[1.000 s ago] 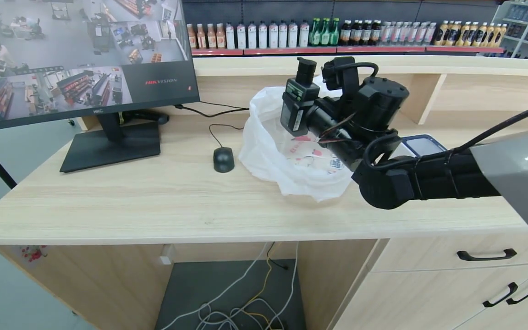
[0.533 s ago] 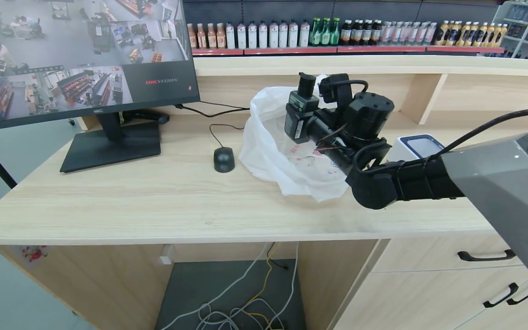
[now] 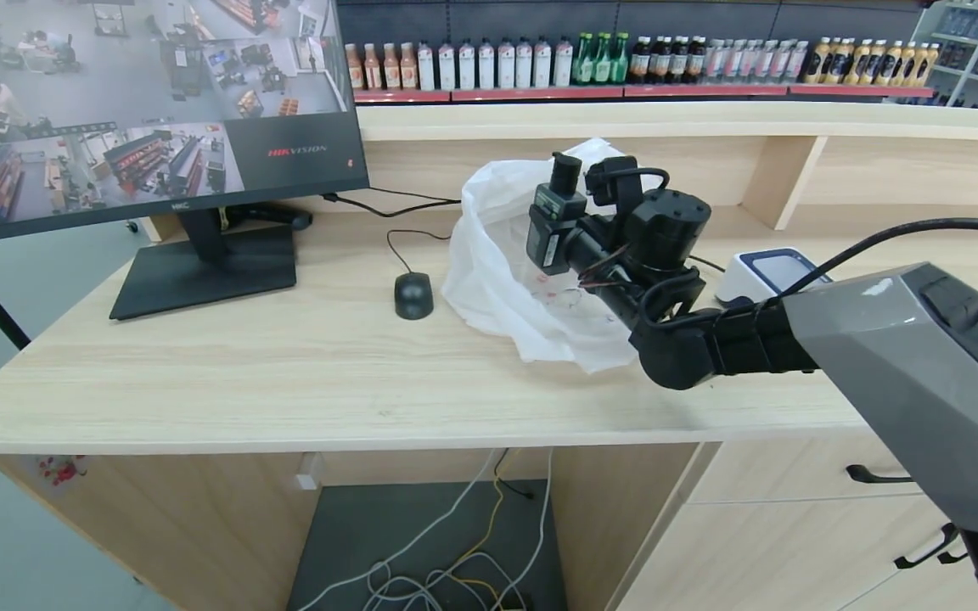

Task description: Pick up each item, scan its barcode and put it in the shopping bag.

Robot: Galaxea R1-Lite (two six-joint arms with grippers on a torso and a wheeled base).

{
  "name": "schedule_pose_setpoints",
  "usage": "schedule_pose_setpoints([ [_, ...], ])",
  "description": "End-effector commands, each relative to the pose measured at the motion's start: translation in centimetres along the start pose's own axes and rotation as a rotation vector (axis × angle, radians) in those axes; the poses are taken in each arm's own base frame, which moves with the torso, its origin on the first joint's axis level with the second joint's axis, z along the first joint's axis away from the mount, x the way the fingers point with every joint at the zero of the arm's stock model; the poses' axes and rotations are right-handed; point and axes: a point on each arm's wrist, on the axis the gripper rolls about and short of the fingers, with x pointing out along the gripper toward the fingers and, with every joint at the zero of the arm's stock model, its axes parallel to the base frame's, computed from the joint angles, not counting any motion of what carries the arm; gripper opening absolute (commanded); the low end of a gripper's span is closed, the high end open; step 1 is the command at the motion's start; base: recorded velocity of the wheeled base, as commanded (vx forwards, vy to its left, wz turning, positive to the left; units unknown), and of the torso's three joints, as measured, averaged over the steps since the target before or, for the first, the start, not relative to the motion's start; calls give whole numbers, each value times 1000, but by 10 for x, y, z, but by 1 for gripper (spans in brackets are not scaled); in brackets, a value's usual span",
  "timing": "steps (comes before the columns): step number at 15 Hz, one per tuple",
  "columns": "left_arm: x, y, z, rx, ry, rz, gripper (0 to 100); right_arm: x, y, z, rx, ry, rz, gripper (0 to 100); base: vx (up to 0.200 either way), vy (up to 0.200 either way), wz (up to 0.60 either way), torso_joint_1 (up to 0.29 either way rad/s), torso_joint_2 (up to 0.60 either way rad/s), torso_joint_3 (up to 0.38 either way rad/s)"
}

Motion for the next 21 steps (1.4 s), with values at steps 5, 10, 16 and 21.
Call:
schedule_pose_setpoints([
  [5,0,0,0,0,-1,-2,100,2,0,-18,4,29,0,0,0,0,0,0,0,0],
  [10,0,0,0,0,-1,0,100,3,0,-31,2,52,-1,0,0,0,0,0,0,0],
  [16,0,0,0,0,-1,0,100,3,-1,-40,0,69,-4,0,0,0,0,0,0,0],
  [21,0,0,0,0,-1,-2,100,3,-5,-41,-4,71,-14,0,0,0,0,0,0,0],
])
